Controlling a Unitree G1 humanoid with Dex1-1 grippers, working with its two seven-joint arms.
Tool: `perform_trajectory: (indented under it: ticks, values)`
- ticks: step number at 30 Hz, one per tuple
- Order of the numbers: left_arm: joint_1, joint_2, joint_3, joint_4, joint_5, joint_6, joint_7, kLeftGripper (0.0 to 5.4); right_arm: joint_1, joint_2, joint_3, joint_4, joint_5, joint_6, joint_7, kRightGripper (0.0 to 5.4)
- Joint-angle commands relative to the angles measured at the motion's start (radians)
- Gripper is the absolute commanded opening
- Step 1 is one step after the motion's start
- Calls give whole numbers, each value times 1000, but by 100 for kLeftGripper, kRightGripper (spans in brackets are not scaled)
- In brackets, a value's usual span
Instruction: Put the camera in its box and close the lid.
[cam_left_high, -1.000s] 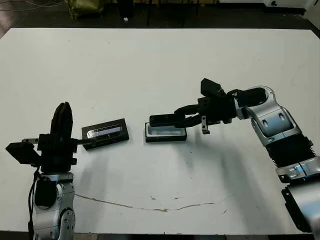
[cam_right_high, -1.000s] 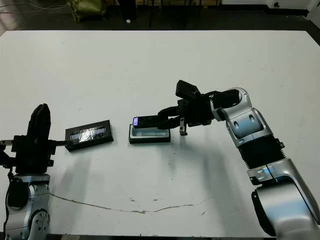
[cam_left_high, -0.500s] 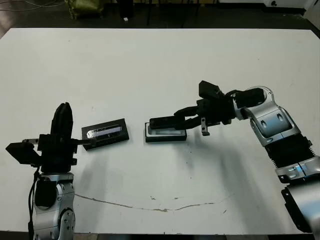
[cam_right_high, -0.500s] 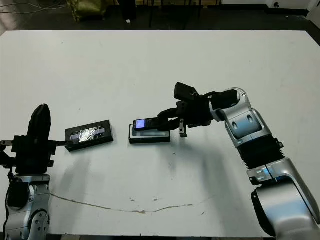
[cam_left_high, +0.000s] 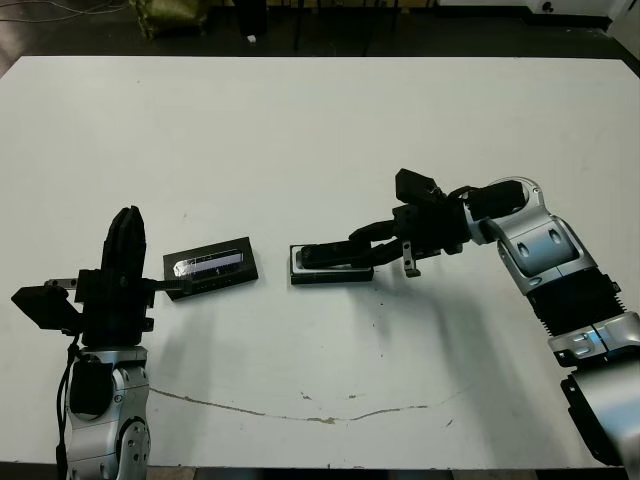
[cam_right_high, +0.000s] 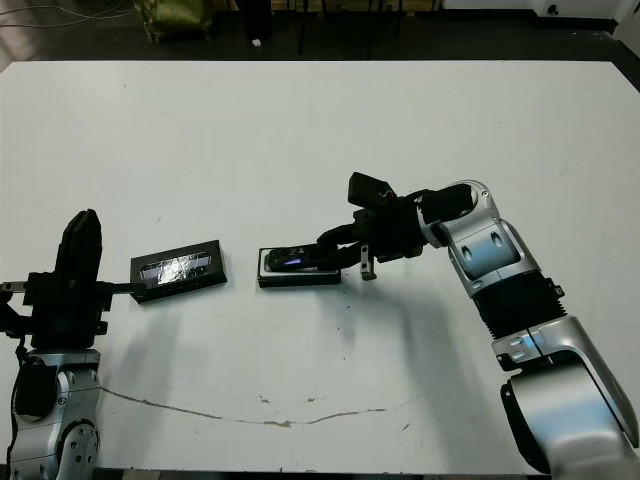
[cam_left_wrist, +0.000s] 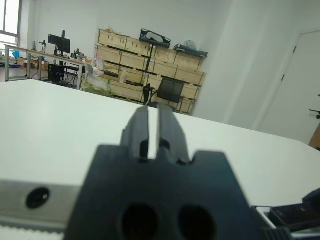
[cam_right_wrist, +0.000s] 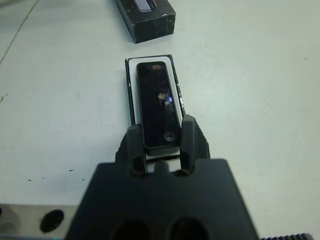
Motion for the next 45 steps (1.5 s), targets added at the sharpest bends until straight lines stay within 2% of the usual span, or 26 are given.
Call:
perform_trajectory:
  ticks: [1,25,27,33,37,38,45]
  values:
    - [18,-2,-1,4,5,15,8,0,-1,6,10,15,-10,-10,6,10]
    - [16,-3,2,18,0,1,-2,0,-4,49,65,19,-89,-69,-24,10]
    - [18,-3,1,12,0,11,4,0,3,48,62,11,-92,-92,-28,10]
    - [24,-1,-3,0,2,25,11,0,2,57,53,38,-77,-75,-17,10]
    - [23,2,-2,2,-1,26,8,0,-5,61,48,62,-75,-105,-12,10]
    - [23,1,-2,2,1,25,10,0,-7,63,44,69,-70,-110,-8,28]
    - [25,0,-2,1,5,27,15,0,-16,66,14,56,-39,-24,0,179]
